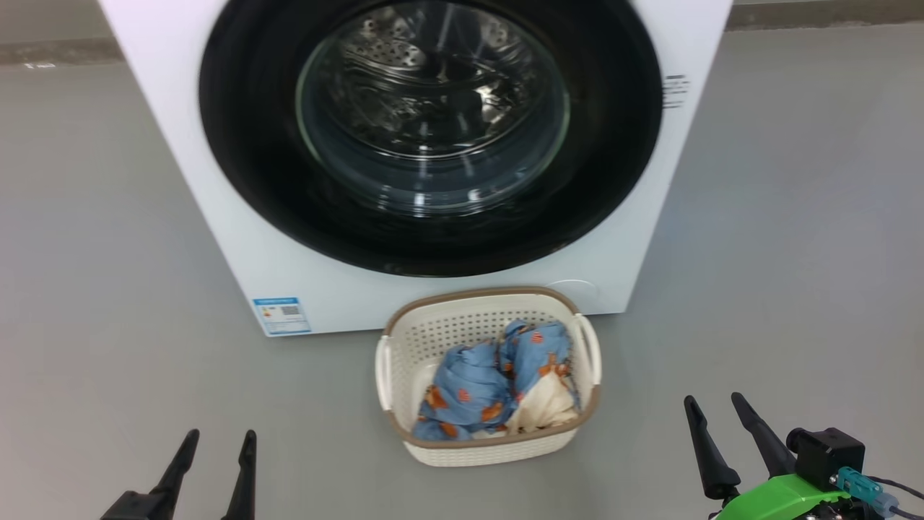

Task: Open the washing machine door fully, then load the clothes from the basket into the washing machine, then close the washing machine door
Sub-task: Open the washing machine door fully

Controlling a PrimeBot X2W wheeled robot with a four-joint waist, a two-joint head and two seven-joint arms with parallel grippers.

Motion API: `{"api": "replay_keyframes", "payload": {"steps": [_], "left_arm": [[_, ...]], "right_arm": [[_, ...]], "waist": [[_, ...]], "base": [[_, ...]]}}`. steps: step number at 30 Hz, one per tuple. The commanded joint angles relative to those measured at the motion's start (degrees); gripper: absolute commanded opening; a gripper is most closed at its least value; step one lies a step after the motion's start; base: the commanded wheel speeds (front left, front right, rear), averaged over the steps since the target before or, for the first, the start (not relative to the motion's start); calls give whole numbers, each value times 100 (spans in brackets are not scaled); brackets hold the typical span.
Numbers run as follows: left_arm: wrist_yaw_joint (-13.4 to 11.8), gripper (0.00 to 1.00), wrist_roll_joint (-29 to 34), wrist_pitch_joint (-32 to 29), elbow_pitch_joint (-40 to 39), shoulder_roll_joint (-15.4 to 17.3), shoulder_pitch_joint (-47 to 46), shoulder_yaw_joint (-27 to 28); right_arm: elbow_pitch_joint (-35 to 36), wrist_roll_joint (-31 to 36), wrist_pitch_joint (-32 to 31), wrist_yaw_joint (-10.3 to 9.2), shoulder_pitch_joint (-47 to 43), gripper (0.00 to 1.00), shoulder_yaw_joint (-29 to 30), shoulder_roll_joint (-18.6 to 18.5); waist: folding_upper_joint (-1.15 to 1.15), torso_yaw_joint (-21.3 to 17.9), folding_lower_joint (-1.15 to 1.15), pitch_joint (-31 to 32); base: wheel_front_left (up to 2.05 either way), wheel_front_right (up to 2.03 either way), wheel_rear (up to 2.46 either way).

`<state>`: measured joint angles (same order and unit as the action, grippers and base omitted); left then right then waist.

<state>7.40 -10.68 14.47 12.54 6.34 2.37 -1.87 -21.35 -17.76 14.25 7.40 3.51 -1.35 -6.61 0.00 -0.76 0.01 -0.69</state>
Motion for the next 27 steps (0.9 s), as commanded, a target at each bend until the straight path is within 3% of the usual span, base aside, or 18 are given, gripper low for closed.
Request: {"api": "replay_keyframes", "payload": {"steps": [1,20,27], "left_arm": [[9,100,83,52,-108,60,-171,204],[9,100,-126,52,-156,23,-281,285],[9,100,-216,52,-179,40,-304,296]], "right_arm": [[144,38,74,9,108,100,-121,-39],[154,58,74,9,187,100,-117,0],[158,58,74,9,211,100,-121,-2]], "waist": [[0,-1,0,-9],[0,-41,0,-159],[0,-39,0,-207]], "base": [[123,123,-246],[122,122,-245],[81,81,-161]]}}
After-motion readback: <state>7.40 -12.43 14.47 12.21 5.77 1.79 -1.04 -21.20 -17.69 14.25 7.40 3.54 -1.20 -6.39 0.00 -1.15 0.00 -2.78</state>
